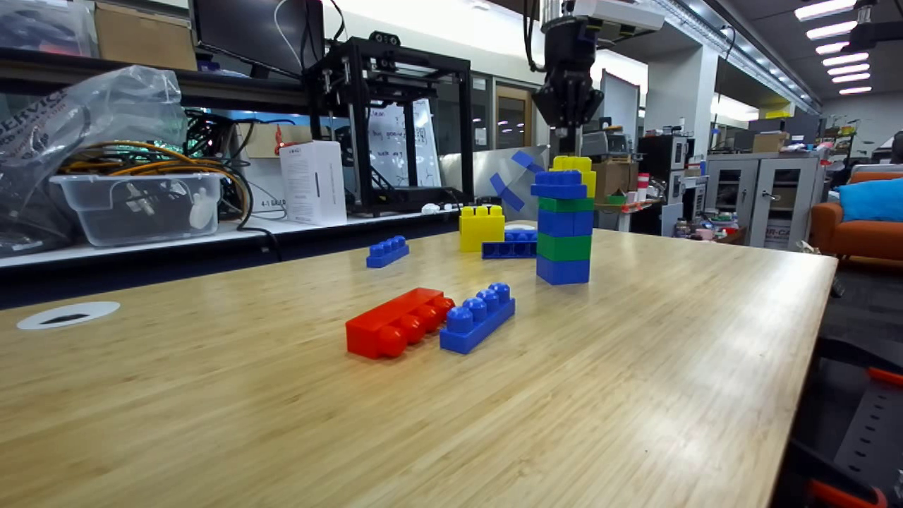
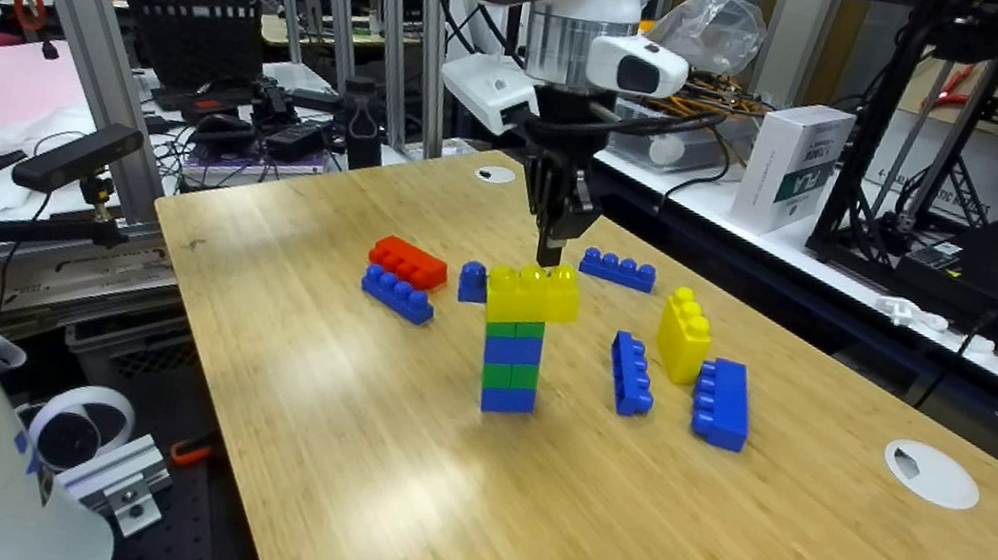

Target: Pick the yellow block and put it on the green block

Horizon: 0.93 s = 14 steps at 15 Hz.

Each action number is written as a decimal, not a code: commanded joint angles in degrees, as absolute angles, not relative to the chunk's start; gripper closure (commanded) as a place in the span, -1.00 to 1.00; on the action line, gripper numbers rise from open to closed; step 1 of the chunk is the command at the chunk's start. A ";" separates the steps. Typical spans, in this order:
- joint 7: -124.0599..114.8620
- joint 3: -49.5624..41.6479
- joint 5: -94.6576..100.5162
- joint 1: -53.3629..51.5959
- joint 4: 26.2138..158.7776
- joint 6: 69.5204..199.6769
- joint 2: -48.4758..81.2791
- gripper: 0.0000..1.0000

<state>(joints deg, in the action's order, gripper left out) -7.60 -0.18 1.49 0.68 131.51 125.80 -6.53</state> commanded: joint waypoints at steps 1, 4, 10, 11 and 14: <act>-6.06 -0.21 1.58 0.70 132.18 126.66 -6.26 1.00; -5.75 -0.19 1.42 0.64 132.69 126.52 -6.13 1.00; -5.42 -0.13 1.48 0.55 133.18 126.63 -6.11 1.00; -5.38 -0.11 1.50 0.53 133.24 126.66 -6.13 1.00; -5.34 -0.10 1.51 0.50 133.33 126.73 -6.17 1.00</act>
